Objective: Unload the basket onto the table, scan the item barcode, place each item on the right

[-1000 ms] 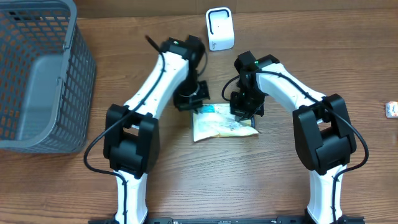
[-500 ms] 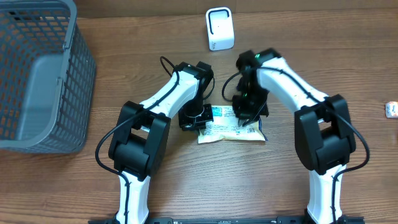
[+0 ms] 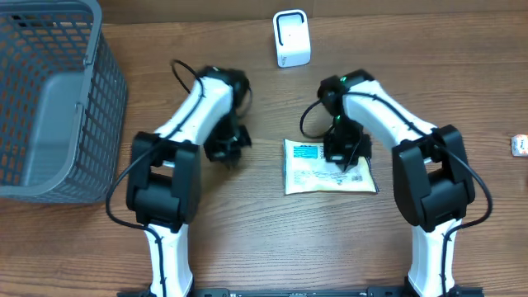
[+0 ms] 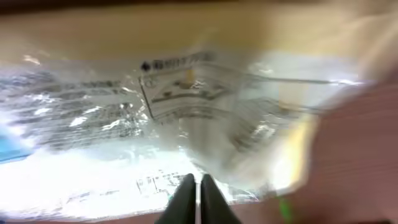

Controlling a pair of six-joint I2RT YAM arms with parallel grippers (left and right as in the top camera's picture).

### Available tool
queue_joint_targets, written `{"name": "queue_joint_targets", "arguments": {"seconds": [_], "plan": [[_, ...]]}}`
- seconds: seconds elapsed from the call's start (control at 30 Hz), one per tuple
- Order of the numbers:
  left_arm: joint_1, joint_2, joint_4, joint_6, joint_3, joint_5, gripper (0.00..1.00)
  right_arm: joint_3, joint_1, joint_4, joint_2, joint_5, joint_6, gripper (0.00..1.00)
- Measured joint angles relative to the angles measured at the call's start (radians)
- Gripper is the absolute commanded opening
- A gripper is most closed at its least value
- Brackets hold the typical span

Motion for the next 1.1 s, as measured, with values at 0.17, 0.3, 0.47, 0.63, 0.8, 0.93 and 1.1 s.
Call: {"name": "queue_joint_targets", "arguments": {"seconds": [0.17, 0.3, 0.47, 0.63, 0.8, 0.93, 1.1], "plan": [[0.028, -0.003, -0.032, 0.070, 0.162, 0.098, 0.04, 0.196, -0.021, -0.114, 0.000, 0.054, 0.008, 0.41], [-0.021, -0.010, 0.006, 0.138, 0.172, 0.269, 0.04, 0.238, -0.021, -0.147, 0.000, 0.070, 0.003, 0.20], [-0.161, -0.010, 0.120, 0.154, 0.114, 0.381, 0.04, 0.209, -0.032, -0.130, 0.000, 0.068, 0.006, 0.04], [-0.276, -0.010, 0.320, 0.097, -0.002, 0.434, 0.04, 0.129, -0.073, -0.056, 0.000, -0.017, -0.050, 0.04], [-0.282, -0.010, 0.473, 0.051, -0.113, 0.450, 0.04, 0.028, -0.121, 0.047, 0.000, -0.131, -0.120, 0.04], [-0.265, -0.010, 0.501, 0.013, -0.170, 0.409, 0.04, -0.077, -0.146, 0.131, 0.000, -0.180, -0.145, 0.04], [-0.209, -0.021, 0.504, -0.005, -0.231, 0.331, 0.04, -0.139, -0.171, 0.184, -0.002, -0.208, -0.152, 0.04]]}}
